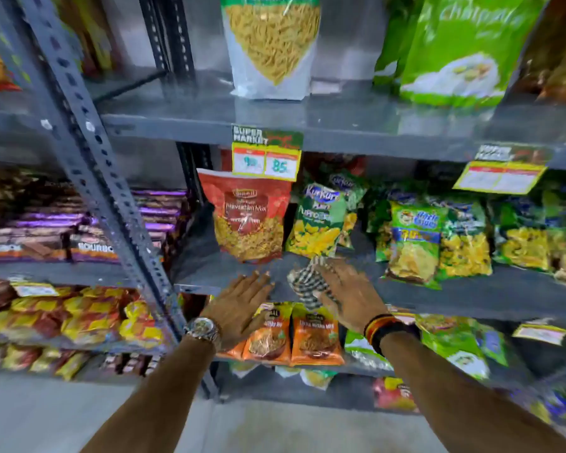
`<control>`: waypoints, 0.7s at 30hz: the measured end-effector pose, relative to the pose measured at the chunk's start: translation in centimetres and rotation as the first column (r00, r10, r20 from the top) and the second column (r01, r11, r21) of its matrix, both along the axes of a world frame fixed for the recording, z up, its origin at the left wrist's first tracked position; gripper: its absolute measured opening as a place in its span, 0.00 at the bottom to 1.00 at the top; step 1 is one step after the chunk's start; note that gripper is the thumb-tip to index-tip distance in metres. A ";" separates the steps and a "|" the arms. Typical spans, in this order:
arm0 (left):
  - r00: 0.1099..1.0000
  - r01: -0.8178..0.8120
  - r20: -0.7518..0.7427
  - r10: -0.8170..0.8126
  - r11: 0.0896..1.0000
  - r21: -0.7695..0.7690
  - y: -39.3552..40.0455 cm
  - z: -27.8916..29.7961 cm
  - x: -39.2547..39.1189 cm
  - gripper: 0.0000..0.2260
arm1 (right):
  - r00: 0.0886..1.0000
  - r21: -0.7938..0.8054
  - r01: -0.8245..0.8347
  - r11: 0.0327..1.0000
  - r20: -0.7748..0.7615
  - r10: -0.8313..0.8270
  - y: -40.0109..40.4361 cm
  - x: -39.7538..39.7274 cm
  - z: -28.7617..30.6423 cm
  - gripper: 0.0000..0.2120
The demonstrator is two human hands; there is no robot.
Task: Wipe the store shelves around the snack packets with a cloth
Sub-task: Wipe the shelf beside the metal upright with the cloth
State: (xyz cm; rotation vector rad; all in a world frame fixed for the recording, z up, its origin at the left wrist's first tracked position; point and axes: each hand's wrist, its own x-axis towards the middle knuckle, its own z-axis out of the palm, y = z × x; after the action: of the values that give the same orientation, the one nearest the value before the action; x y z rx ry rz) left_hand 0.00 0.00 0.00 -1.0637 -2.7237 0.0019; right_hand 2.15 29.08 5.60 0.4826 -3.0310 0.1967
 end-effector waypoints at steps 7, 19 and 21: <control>0.995 0.068 -0.059 -0.075 0.992 -0.105 0.1 -3.7 -4.6 0.29 | 0.998 0.121 0.058 0.991 0.003 -0.058 -0.7 -3.0 -5.7 0.26; 0.999 0.053 0.005 -0.053 0.997 -0.054 -0.3 -5.9 -6.6 0.43 | 0.999 0.137 0.027 0.990 -0.028 -0.023 -0.8 -3.8 -6.5 0.22; 0.999 0.046 0.019 -0.045 0.998 -0.040 -0.2 -5.3 -6.4 0.42 | 0.999 0.138 0.044 0.989 -0.029 -0.040 -1.2 -3.5 -6.1 0.21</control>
State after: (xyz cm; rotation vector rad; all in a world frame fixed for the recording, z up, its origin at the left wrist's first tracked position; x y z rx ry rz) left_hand -6.36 -0.18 -5.26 -1.1420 -2.7261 0.0408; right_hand -1.33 27.89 -0.47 0.4263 -3.0394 -0.0226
